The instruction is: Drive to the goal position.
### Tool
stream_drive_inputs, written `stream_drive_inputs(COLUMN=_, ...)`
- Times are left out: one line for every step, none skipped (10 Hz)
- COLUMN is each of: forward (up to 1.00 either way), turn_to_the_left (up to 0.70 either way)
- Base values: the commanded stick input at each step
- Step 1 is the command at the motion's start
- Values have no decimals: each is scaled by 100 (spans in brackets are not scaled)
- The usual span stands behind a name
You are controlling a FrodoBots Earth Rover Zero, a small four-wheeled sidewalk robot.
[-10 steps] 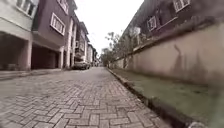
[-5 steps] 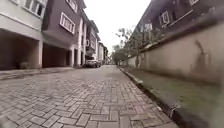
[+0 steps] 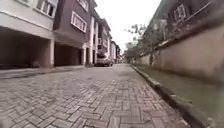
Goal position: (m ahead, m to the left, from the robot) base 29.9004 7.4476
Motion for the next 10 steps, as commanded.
stream_drive_inputs(forward=70, turn_to_the_left=0)
stream_drive_inputs(forward=70, turn_to_the_left=0)
stream_drive_inputs(forward=70, turn_to_the_left=0)
stream_drive_inputs(forward=70, turn_to_the_left=0)
stream_drive_inputs(forward=70, turn_to_the_left=0)
stream_drive_inputs(forward=70, turn_to_the_left=0)
stream_drive_inputs(forward=70, turn_to_the_left=-7)
stream_drive_inputs(forward=70, turn_to_the_left=-18)
stream_drive_inputs(forward=70, turn_to_the_left=-31)
stream_drive_inputs(forward=70, turn_to_the_left=-35)
